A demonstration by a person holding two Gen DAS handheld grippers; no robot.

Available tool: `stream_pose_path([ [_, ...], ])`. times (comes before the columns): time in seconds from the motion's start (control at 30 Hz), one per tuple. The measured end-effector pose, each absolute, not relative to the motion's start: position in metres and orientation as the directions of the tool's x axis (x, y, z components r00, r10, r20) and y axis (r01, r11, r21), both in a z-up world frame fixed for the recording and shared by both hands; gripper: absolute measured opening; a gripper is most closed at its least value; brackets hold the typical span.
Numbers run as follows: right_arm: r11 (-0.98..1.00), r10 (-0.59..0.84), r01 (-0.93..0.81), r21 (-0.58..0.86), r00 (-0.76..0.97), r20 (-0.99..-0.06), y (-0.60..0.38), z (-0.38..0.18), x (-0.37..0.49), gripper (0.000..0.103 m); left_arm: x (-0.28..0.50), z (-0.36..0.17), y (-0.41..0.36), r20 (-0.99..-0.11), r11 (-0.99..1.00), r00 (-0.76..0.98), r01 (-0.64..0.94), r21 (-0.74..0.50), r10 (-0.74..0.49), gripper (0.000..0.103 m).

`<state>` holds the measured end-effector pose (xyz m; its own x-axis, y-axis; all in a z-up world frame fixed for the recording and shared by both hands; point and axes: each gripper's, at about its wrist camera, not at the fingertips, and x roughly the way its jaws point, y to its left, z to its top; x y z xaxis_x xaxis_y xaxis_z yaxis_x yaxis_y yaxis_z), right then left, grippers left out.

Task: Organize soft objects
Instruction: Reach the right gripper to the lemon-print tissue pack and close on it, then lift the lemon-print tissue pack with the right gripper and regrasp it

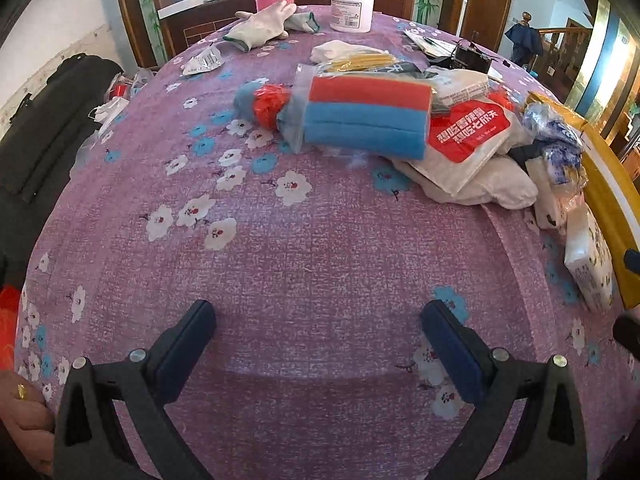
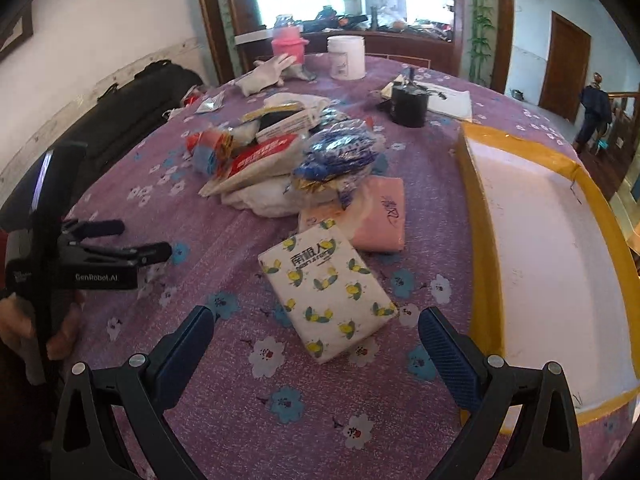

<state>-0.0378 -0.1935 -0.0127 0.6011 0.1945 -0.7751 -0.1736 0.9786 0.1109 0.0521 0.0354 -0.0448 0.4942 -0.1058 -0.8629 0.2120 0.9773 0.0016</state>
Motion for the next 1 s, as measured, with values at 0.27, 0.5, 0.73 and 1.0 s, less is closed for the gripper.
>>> stream_pose_path([
  [0.27, 0.967, 0.195, -0.249, 0.058, 0.575, -0.794, -0.183, -0.006, -0.031, 0.103, 0.053, -0.043, 0.025, -0.862, 0.96, 0.488, 0.282, 0.004, -0.139, 0.103],
  [0.5, 0.955, 0.166, -0.295, 0.015, 0.495, -0.853, -0.188, -0.023, 0.0, 0.103, 0.054, -0.044, 0.026, -0.861, 0.957, 0.484, 0.291, -0.009, -0.155, 0.103],
  [0.73, 0.947, 0.2, -0.317, 0.062, 0.427, -0.882, -0.188, -0.036, 0.011, 0.069, 0.054, -0.045, 0.025, -0.86, 0.957, 0.486, 0.29, -0.009, -0.155, 0.103],
  [1.0, 0.956, 0.25, -0.267, 0.123, 0.52, -0.817, -0.183, -0.025, -0.01, 0.059, 0.054, -0.045, 0.027, -0.856, 0.959, 0.487, 0.283, -0.033, -0.173, 0.103],
])
